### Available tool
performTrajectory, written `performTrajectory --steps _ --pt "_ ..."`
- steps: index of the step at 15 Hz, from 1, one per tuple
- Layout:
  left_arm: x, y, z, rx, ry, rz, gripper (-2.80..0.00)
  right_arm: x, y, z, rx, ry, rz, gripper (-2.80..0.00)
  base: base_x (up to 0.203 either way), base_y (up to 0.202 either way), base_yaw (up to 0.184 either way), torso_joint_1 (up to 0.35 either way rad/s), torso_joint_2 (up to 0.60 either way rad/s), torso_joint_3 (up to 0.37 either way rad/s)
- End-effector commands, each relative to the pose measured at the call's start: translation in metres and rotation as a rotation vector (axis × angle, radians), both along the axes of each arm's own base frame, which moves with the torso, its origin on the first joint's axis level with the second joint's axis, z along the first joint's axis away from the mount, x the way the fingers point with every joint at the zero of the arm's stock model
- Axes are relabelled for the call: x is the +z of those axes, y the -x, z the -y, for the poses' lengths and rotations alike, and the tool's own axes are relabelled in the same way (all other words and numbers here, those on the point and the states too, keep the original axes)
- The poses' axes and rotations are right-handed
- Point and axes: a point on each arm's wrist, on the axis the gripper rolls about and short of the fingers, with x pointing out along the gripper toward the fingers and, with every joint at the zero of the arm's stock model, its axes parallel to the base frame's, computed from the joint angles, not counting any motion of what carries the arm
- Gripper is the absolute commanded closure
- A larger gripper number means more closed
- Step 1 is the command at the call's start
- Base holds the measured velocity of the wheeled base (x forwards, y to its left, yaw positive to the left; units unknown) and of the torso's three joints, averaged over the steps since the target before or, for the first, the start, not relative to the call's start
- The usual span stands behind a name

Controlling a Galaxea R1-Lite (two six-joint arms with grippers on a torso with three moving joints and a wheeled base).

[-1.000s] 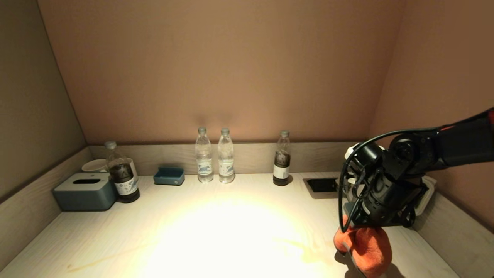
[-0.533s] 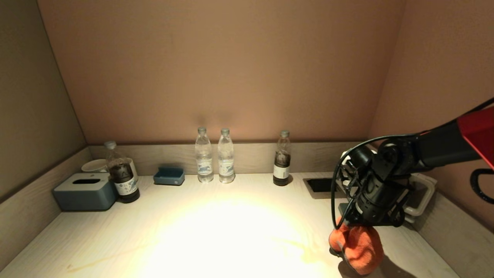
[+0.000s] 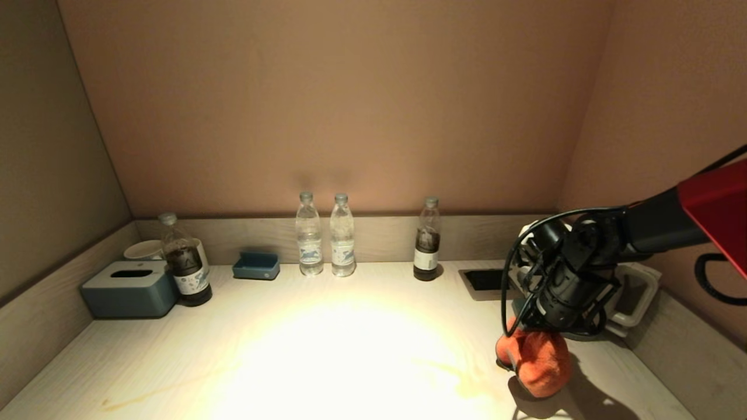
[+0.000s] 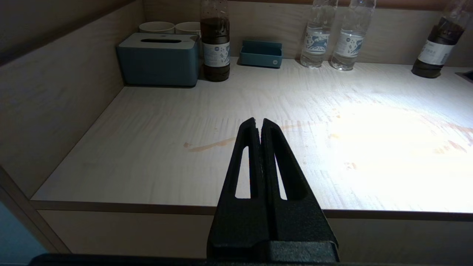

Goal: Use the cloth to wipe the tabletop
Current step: Sweep the stains on the table

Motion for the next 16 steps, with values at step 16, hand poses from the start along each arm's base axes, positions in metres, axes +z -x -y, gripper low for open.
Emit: performTrajectory --steps 16 --pt "0.000 0.000 0.000 0.001 0.001 0.000 0.00 -0.048 -0.015 0.013 0.030 -0.026 -0.117 0.00 0.000 0.000 0.000 0.000 0.00 0.000"
